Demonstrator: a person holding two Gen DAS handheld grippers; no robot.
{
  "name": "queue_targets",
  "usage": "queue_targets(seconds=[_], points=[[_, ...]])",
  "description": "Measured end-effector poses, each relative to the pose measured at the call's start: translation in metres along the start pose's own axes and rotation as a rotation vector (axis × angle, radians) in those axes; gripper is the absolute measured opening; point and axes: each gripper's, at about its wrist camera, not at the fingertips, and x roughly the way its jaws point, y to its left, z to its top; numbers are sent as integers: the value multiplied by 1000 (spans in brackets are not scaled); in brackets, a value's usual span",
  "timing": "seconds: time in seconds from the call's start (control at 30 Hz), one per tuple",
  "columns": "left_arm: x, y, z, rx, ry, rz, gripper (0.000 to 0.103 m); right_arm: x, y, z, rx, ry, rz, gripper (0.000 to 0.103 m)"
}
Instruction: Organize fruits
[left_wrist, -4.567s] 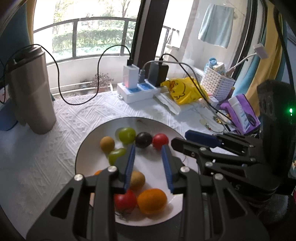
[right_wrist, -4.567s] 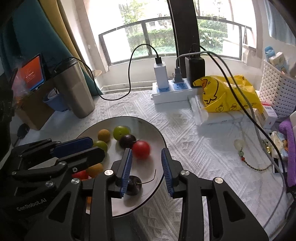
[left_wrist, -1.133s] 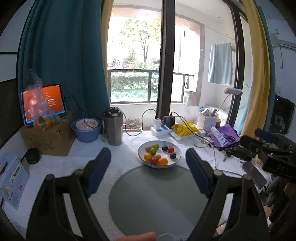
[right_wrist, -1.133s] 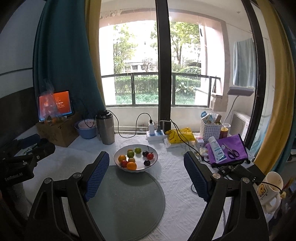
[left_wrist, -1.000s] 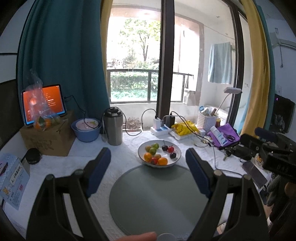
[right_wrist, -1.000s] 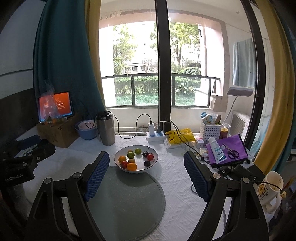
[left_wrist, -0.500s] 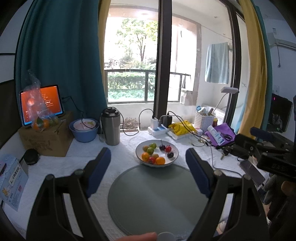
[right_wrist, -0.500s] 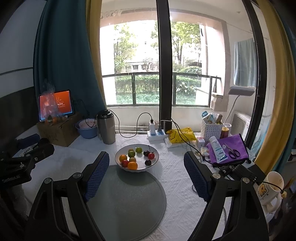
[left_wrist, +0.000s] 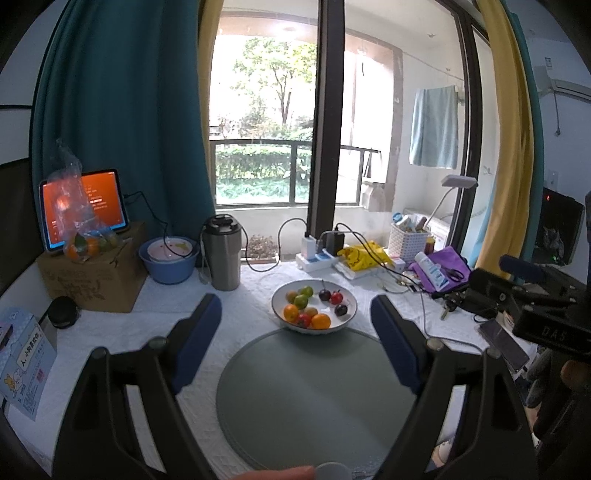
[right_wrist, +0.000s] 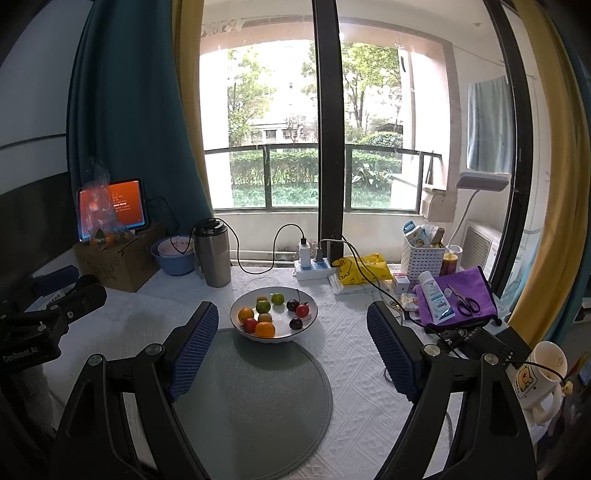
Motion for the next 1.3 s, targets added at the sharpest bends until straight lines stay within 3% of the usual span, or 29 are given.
queue_targets(seconds=[1.3], points=[[-3, -2, -4, -1, -42, -2, 84, 5, 1, -5, 4, 9, 4, 85]])
